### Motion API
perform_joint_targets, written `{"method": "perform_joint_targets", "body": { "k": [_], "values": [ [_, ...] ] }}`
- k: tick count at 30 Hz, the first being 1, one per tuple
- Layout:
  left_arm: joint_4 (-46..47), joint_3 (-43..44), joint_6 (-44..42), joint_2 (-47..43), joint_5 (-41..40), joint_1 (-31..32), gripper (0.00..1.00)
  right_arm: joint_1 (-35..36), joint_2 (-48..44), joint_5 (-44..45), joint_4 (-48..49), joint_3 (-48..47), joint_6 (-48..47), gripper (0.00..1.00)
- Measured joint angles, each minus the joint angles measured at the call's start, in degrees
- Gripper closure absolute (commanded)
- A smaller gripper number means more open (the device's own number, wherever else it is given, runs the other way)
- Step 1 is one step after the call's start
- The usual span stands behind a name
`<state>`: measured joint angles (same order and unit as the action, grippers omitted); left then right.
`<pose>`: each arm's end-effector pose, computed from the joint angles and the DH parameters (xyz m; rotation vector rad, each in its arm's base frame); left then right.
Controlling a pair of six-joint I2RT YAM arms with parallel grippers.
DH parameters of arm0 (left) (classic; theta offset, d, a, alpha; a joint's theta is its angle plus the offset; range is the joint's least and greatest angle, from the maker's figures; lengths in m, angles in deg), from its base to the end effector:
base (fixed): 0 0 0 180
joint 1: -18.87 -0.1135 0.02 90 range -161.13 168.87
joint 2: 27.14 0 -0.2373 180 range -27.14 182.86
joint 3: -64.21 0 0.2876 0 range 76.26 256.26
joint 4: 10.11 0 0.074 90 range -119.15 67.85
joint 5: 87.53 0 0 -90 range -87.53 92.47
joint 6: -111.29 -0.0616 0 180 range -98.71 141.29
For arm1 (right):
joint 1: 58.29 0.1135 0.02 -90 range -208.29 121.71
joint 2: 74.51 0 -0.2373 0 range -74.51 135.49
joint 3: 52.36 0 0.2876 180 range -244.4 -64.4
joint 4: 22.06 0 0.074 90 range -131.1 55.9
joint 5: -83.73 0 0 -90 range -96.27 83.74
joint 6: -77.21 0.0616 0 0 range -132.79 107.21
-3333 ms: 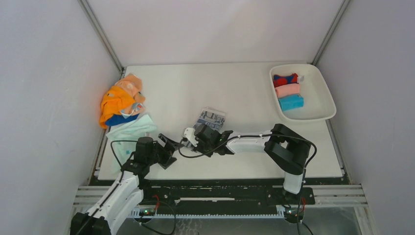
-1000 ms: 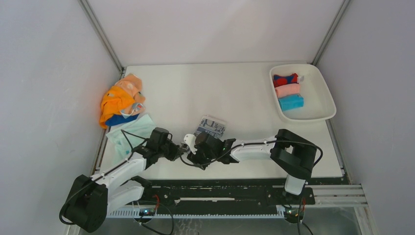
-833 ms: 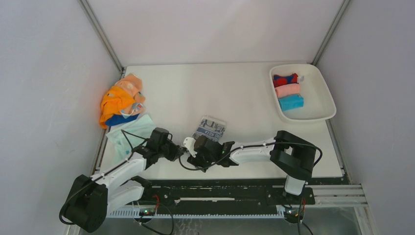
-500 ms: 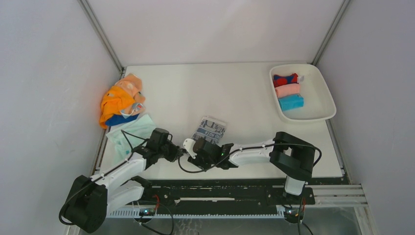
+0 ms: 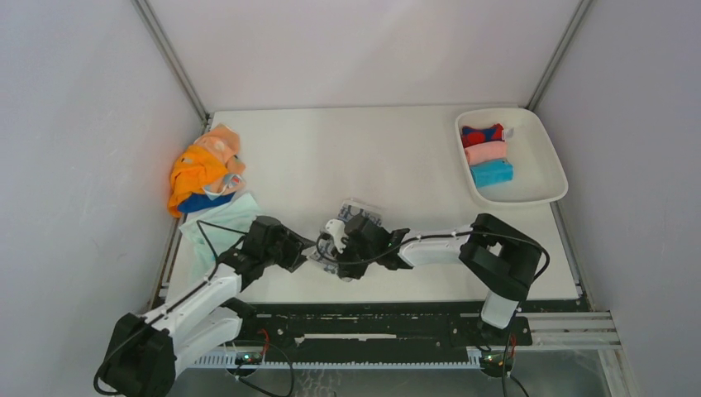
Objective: Roll the towels
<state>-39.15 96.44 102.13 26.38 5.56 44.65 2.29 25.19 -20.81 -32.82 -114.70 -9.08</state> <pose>0.2087 -0.1045 0.0956 -1.2037 2.3652 -0.8104 0.1721 0.3367 0.0734 -1.3180 2.1738 0.7912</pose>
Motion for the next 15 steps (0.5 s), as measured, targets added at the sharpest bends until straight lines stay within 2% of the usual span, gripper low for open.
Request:
{"method": "perform_joint_targets", "body": {
  "k": [7, 15],
  "values": [
    [-0.81, 0.00, -0.28, -7.58, -1.46, 0.00, 0.42, -8.96, 0.31, -17.75, 7.41, 4.57, 8.83, 1.00],
    [-3.26, -0.68, -0.44, -12.48, -1.38, 0.68, 0.42, -17.77, 7.69, -32.79, 21.66, 8.00, 24.55, 1.00]
  ]
}}
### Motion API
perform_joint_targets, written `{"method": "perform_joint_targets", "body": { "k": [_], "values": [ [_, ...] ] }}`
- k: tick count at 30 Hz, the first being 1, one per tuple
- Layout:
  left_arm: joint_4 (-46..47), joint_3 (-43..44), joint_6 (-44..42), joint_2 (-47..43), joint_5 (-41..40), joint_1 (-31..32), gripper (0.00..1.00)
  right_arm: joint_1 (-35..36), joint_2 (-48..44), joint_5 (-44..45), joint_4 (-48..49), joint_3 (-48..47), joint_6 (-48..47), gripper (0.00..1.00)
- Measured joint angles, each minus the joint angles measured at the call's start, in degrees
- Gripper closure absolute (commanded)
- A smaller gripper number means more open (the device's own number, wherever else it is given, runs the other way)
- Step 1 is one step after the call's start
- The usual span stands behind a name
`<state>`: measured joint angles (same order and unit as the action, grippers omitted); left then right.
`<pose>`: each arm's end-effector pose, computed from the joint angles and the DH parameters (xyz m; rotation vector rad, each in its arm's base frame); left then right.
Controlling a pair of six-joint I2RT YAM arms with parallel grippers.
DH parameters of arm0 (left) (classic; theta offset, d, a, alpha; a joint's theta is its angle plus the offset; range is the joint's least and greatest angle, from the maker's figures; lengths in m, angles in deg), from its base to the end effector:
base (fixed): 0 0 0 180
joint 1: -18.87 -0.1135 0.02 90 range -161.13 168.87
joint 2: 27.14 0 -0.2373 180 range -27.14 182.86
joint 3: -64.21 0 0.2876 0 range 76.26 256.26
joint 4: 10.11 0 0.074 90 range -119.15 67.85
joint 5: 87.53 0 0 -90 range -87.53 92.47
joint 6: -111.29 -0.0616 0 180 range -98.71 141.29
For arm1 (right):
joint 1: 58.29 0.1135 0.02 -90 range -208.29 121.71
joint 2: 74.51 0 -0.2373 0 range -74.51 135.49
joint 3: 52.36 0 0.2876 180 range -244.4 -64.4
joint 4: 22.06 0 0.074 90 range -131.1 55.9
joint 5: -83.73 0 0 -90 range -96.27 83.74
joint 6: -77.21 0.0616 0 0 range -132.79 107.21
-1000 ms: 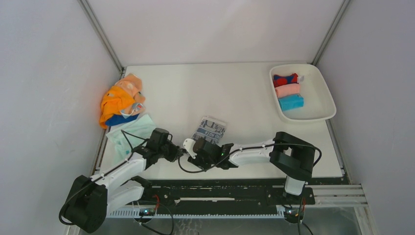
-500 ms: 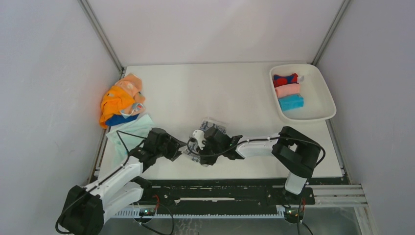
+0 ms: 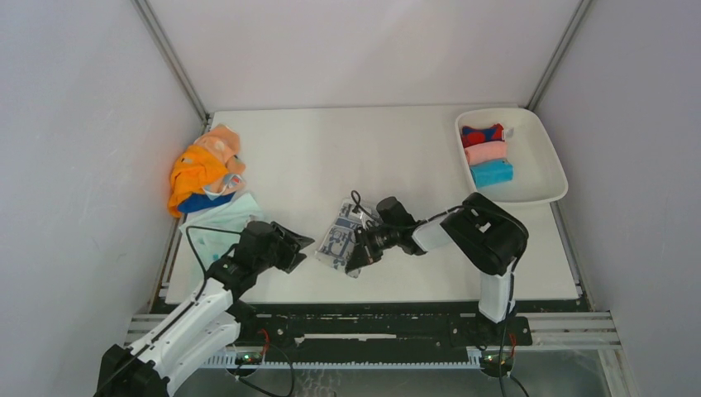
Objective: Roll the towels
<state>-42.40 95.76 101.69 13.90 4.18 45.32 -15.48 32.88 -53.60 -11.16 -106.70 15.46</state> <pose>0.2013 -0.1022 0.1316 -1.1226 2.2425 -0.9236 0.2257 0.2708 0.0324 -0.7960 2.4093 1.5305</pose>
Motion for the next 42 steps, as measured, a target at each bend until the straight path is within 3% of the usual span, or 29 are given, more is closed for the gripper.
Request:
{"method": "perform_joint_targets", "body": {
  "k": [9, 37, 39, 42],
  "values": [
    [0.22, -2.05, 0.50, -0.02, 0.46, 4.61, 0.42, -3.76, 7.69, -8.94, 8.70, -0.52, 11.37, 1.00],
    [13.16, -2.67, 3.50, 19.04, 0.20, 7.93, 0.47, -4.13, 9.07, -10.82, 4.83, -3.02, 11.50, 0.99],
    [13.94, -1.97, 3.48, 20.59, 0.22, 7.93, 0.48, -4.09, 9.07, -10.84, 3.96, -3.37, 11.17, 0.99],
    [14.99, -1.29, 3.37, 22.51, 0.26, 7.93, 0.58, -4.09, 8.94, -10.78, 2.97, -3.63, 10.64, 0.99]
  ]
}}
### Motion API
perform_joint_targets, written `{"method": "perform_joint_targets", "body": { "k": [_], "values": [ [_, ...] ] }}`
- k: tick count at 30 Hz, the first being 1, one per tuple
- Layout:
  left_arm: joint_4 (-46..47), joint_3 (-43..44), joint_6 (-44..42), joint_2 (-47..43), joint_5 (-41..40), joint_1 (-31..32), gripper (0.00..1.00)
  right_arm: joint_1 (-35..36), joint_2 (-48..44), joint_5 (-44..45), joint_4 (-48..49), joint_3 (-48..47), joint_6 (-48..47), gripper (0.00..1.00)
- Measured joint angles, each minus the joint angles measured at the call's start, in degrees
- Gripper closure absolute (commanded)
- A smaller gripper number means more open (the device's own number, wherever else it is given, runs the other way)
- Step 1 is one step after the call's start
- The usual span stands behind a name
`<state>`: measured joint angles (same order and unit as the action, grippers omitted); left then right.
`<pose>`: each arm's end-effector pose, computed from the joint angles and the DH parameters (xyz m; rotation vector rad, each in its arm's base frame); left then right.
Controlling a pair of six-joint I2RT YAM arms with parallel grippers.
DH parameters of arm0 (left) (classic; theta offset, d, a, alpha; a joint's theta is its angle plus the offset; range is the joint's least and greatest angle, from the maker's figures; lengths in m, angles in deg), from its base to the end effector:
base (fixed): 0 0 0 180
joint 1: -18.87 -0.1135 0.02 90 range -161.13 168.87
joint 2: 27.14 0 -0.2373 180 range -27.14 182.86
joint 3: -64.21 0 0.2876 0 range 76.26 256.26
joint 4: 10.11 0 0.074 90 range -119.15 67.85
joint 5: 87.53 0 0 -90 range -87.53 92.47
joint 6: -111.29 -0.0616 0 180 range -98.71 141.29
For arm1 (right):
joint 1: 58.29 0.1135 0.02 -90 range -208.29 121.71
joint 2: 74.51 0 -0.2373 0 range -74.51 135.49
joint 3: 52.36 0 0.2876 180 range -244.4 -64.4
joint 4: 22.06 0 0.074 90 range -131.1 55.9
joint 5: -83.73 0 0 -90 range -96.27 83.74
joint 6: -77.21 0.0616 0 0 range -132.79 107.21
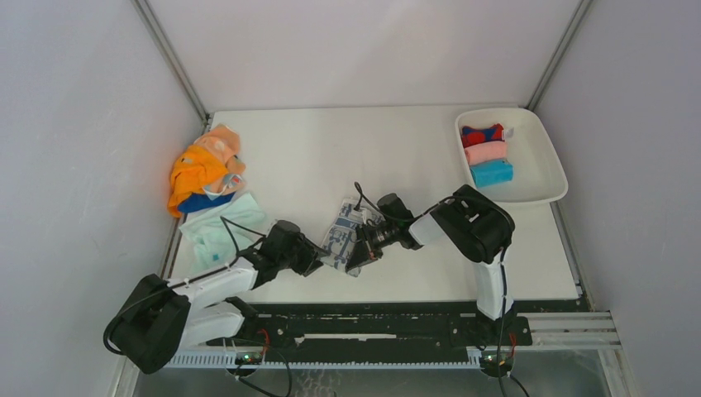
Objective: Roll the towels
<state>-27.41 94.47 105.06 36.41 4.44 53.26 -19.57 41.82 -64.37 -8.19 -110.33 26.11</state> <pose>0.1975 -0.1377 0.0634 -1.1087 2.4513 -0.8504 0.2420 0.2611 0.0067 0.5797 -2.5062 -1.7429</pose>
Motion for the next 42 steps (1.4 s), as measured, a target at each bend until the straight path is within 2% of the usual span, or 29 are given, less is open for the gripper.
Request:
{"method": "perform_joint_targets", "body": {
  "k": [4, 8, 10, 12, 18, 23, 31, 37, 42],
  "values": [
    [0.79, 0.02, -0.24, 1.33, 0.13, 0.00, 0.62, 0.31, -1.03, 1.16, -1.49, 0.00, -1.33, 0.97],
    [1.33, 0.04, -0.31, 1.99, 0.22, 0.00, 0.62, 1.27, -4.28, 4.98, -5.64, 0.02, -4.68, 0.80],
    [0.87, 0.50, -0.46, 2.23, 0.20, 0.00, 0.63, 2.21, -7.23, 8.22, -8.74, 0.02, -7.26, 0.69],
    [-0.52, 1.51, -1.14, 2.75, 0.13, 0.00, 0.63, 3.39, -11.47, 12.85, -12.61, 0.00, -10.97, 0.63],
    [-7.06, 5.62, -4.63, 4.50, -0.57, 0.11, 0.63, 10.97, -24.30, 28.55, -20.57, -0.02, -22.62, 0.54],
    [-9.94, 8.24, -6.95, 6.58, -0.52, 0.11, 0.63, 17.42, -28.44, 38.66, -22.97, -0.15, -29.92, 0.53],
    [-11.04, 11.26, -9.33, 10.10, -0.04, 0.11, 0.62, 23.17, -26.40, 51.32, -25.38, -0.20, -37.77, 0.53],
    [-10.84, 12.74, -10.05, 12.17, 0.35, 0.11, 0.62, 25.73, -25.14, 57.11, -25.99, -0.20, -41.22, 0.70],
    [-10.27, 13.38, -10.64, 13.33, 1.05, 0.11, 0.62, 25.35, -24.11, 59.63, -27.04, -0.15, -41.68, 0.76]
  ]
}}
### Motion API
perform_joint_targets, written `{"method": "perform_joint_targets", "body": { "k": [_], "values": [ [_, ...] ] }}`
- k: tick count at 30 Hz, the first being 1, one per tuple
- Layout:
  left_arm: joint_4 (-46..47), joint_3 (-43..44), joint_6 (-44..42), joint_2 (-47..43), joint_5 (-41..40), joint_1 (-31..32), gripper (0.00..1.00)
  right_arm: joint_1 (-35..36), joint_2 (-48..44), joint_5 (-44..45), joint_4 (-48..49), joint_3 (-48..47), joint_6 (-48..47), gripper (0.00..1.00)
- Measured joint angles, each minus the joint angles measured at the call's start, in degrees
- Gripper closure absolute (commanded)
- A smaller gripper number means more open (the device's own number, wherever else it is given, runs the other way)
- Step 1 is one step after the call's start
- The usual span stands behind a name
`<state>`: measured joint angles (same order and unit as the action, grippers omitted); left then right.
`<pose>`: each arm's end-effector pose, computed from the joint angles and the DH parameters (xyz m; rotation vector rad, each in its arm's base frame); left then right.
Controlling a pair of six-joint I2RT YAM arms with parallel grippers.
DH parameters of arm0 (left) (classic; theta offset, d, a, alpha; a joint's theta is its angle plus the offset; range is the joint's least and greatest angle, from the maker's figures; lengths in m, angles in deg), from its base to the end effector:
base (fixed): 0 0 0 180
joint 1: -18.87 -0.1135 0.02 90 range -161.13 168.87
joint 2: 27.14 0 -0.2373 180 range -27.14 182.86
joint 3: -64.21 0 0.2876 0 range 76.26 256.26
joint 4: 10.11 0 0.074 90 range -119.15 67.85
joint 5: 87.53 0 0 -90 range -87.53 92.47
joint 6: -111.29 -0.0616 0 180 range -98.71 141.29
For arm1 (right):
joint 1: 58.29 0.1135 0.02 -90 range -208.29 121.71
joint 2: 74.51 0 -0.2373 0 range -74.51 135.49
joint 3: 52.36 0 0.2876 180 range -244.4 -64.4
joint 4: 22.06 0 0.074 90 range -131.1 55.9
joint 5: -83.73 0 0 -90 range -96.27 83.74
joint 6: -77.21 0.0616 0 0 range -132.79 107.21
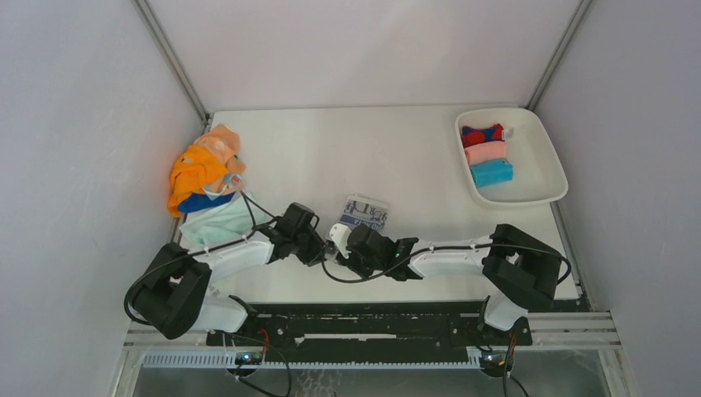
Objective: Roll the towels
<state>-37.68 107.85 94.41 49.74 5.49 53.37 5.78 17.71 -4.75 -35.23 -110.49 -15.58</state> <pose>0.2230 -0.1572 0.0687 -0.9122 2.6618 -0.6351 0.1586 0.3225 0.0898 -1.3379 2.0497 0.4602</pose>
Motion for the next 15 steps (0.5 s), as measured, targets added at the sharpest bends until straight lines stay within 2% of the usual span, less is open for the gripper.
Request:
{"method": "perform_joint_targets", "body": {
  "k": [7, 11, 15],
  "values": [
    [0.92, 1.55, -0.79, 2.45, 1.51, 0.00, 0.62, -3.72, -0.33, -1.27, 0.72, 2.21, 1.68, 0.75],
    [1.20, 2.49, -1.42, 3.72, 2.19, 0.00, 0.62, -3.74, -1.77, -1.22, 0.02, 2.67, 2.12, 0.58],
    [1.05, 3.06, -2.14, 4.24, 2.36, 0.00, 0.62, -2.16, -4.39, 0.20, -1.97, 2.69, 1.64, 0.49]
  ]
}}
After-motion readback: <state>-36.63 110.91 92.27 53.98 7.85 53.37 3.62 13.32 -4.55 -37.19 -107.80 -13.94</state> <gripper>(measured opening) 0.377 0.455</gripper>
